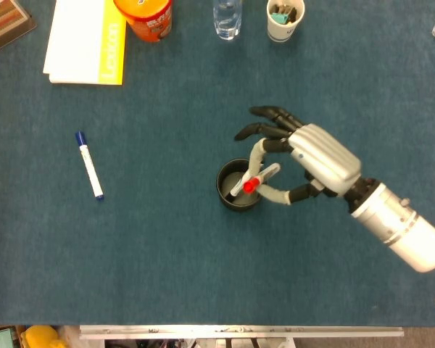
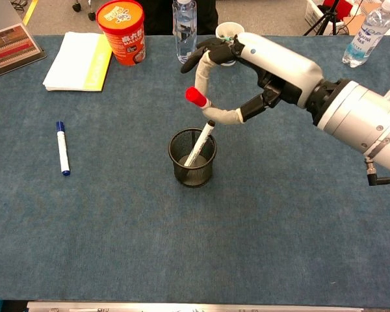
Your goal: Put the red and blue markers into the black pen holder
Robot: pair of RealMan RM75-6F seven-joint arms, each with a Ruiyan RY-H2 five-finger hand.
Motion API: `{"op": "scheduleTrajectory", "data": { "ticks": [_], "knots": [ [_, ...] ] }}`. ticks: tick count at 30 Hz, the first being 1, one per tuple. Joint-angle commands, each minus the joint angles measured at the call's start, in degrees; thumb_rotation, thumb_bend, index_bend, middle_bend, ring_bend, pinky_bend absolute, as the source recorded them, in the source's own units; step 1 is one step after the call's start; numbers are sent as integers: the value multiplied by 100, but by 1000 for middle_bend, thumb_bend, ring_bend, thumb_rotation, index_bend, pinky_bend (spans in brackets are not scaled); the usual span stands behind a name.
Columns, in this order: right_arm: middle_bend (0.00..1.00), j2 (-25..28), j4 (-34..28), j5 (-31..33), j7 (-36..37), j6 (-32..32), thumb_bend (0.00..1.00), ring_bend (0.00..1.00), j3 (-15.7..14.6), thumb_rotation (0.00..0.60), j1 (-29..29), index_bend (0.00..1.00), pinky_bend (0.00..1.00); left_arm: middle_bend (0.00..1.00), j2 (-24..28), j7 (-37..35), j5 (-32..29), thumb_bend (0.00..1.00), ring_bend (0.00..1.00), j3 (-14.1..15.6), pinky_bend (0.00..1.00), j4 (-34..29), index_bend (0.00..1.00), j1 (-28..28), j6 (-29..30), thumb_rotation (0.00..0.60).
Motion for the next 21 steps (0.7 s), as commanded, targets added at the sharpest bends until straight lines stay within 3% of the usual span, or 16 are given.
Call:
{"op": "scheduleTrajectory", "data": {
  "ticks": [1,16,18,21],
  "knots": [
    [278,-274,238,-38,6,-73,313,29,-124,600,99,603,0,39,-10,-28,-7,229,0,0,79,24,217,6,3,600],
    [277,-1383,1483,-360,417,208,318,29,-411,600,235,564,0,38,-32,-213,-37,229,0,23,79,181,217,33,-34,600],
    [259,-1419,1582,-429,440,183,319,28,-466,600,276,496,0,38,-22,-228,-22,229,0,27,79,183,217,29,-42,600],
    [206,-1422,1661,-536,449,171,320,6,-540,600,325,283,0,38,-5,-249,-10,229,0,31,79,187,217,20,-61,600]
  ]
}}
